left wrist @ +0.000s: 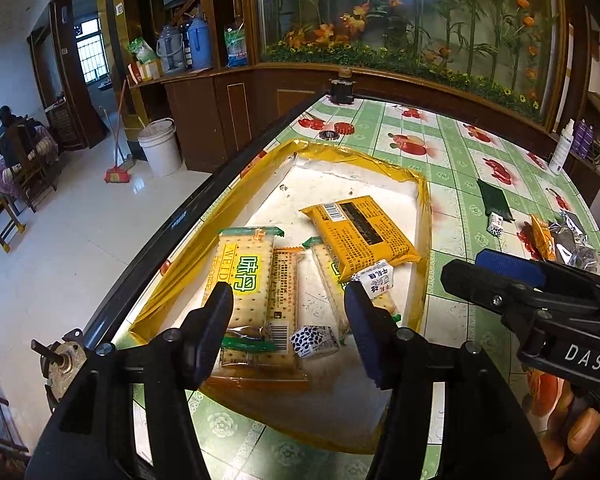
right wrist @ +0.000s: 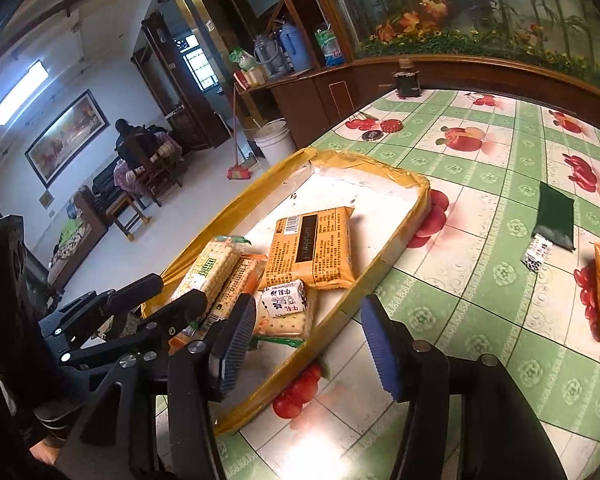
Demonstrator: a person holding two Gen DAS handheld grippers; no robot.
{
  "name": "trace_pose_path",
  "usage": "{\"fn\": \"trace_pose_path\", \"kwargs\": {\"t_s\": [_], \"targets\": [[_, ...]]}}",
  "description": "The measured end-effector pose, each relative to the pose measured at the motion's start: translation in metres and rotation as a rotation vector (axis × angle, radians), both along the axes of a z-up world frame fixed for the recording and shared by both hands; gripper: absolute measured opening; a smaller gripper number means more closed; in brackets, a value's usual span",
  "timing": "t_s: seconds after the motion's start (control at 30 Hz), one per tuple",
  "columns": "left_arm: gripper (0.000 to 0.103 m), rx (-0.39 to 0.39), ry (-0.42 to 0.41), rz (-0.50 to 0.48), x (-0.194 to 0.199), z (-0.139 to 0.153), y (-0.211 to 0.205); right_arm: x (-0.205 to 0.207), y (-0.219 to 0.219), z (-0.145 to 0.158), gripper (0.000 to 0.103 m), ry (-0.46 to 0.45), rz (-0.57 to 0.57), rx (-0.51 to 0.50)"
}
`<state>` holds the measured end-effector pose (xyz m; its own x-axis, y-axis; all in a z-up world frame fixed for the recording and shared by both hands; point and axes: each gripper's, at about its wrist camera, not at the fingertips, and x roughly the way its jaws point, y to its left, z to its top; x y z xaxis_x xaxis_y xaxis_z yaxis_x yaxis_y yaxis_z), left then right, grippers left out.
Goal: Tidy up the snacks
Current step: 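Move both tools back to the table toward the orange chip bag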
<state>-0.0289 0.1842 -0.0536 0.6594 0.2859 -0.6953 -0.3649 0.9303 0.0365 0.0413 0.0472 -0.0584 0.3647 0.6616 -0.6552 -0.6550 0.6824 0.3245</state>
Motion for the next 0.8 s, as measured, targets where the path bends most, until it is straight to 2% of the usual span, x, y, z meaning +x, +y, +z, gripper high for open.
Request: {"fn": "trace_pose_path", "kwargs": {"t_s": [0.33, 0.67, 0.73, 0.8], "targets": [[0.057, -0.008, 0.006, -0.032, 0.003, 0.003, -0.016, -0.009, -0.041, 0.003, 0.056, -0.010, -0.052, 0.015], [0.057, -0.007, 0.038, -0.189, 0.028, -0.001, -0.082, 0.010, -0.143, -0.022, 0.058, 0.043, -0.273, -0.007], [0.064, -0.007, 0.043, -0.215, 0.034, -0.002, -0.094, 0.017, -0.162, -0.025, 0.060, 0.050, -0.317, -0.017], [0.066, 0.004, 0.043, -0.234, 0.043, -0.001, -0.105, 0.024, -0.175, -0.025, 0.062, 0.046, -0.351, -0.027]]}}
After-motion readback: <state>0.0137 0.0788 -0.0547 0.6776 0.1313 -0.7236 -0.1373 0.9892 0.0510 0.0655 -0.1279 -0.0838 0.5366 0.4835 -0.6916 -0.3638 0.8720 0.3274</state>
